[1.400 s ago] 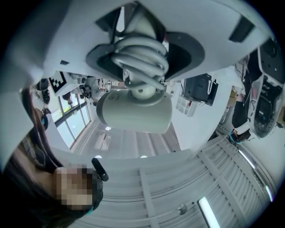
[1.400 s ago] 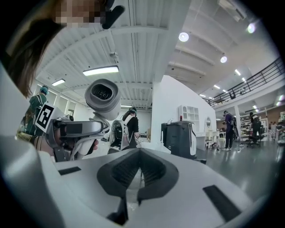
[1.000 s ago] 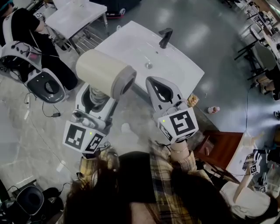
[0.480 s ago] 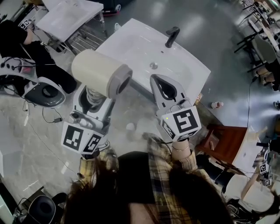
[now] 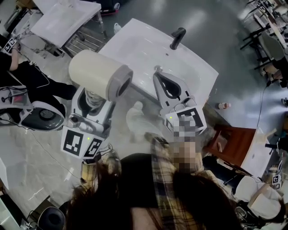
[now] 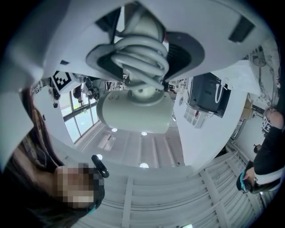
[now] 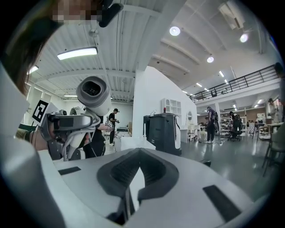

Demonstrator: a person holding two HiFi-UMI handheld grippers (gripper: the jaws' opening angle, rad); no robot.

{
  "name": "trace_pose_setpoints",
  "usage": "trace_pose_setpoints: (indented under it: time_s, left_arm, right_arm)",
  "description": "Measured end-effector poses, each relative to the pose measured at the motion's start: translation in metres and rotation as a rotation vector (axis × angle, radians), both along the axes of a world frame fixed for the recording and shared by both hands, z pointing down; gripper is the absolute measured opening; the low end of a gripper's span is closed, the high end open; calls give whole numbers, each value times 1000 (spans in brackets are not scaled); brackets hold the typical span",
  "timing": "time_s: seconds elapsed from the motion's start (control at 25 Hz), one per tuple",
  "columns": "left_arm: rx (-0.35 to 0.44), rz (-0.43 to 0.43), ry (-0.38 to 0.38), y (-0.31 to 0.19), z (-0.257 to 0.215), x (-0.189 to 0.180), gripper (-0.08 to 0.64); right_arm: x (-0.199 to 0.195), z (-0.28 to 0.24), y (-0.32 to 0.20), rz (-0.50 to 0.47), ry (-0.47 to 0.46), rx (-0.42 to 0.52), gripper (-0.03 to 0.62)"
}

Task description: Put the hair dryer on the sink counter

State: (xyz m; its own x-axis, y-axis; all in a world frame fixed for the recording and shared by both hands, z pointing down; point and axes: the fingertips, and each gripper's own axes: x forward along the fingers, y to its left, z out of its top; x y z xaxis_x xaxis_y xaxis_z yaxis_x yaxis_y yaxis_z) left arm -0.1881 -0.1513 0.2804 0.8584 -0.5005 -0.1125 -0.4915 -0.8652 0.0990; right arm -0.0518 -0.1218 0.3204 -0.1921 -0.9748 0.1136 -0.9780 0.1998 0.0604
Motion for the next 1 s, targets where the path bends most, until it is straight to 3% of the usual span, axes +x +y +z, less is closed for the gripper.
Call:
trace_pose_setpoints:
  time_s: [0.52, 0.76, 1.0]
  left_arm:
    - [2, 174, -8, -172, 31, 76, 299]
    - [15, 256, -25, -217, 10, 128, 299]
    - [31, 303, -57, -221, 6, 156, 299]
  right_arm:
    - [61, 40, -155, 154, -8, -21, 15]
    - [103, 24, -192, 218, -14, -26, 15]
    - [131, 22, -195, 264, -26, -32, 15]
